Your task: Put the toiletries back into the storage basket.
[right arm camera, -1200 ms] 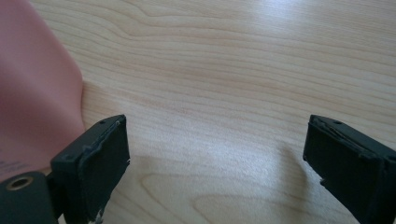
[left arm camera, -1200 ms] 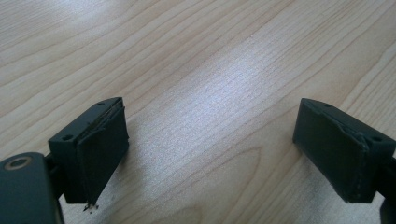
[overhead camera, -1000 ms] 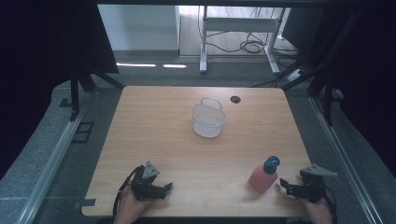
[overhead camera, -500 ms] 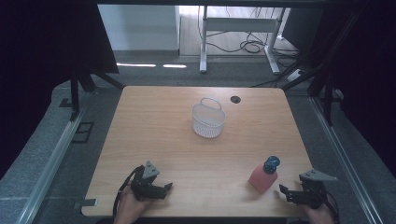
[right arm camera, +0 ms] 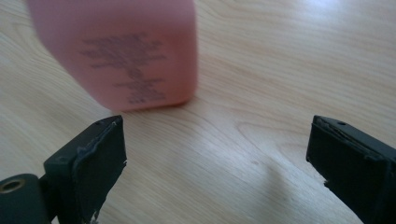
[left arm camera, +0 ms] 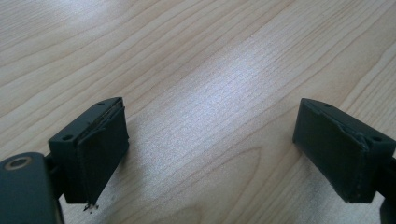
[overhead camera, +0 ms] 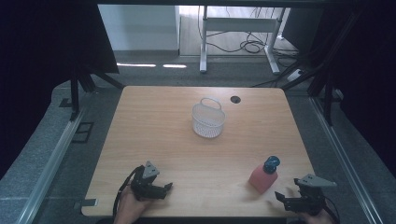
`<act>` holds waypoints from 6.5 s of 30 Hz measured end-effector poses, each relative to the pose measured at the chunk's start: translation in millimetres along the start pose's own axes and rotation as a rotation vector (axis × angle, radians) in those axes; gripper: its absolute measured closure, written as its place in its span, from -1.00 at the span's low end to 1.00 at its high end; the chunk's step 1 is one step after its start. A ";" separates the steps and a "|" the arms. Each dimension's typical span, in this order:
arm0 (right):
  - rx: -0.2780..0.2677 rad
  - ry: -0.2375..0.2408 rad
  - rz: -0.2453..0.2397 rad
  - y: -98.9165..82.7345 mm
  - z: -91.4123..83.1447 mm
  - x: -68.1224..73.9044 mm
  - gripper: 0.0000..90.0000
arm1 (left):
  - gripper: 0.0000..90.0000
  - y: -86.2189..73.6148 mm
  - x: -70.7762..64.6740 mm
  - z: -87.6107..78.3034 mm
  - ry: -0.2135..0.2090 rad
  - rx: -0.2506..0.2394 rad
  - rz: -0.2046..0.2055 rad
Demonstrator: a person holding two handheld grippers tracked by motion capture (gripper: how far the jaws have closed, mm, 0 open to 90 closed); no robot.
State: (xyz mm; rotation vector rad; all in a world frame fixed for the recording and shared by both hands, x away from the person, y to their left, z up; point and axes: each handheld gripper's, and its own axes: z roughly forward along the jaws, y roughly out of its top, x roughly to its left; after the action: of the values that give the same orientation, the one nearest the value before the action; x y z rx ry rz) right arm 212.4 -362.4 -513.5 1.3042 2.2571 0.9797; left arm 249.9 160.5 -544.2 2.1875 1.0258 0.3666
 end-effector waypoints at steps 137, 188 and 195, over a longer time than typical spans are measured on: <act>-0.198 0.211 -0.130 215.4 13.4 33.5 0.17 | -0.78 0.6 -0.7 0.6 0.008 0.000 -0.002; -0.241 0.192 -0.166 306.6 60.5 56.0 0.17 | -0.78 0.7 -0.8 0.8 0.012 -0.001 -0.004; -0.243 0.187 -0.170 316.4 71.4 60.3 0.17 | -0.78 0.7 -0.8 0.7 0.012 0.000 -0.003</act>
State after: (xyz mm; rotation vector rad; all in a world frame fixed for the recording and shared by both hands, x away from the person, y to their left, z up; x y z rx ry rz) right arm 418.3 -176.8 -334.6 0.9375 2.2509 1.3110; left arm 250.2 159.3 -544.2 2.1864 1.0353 0.3786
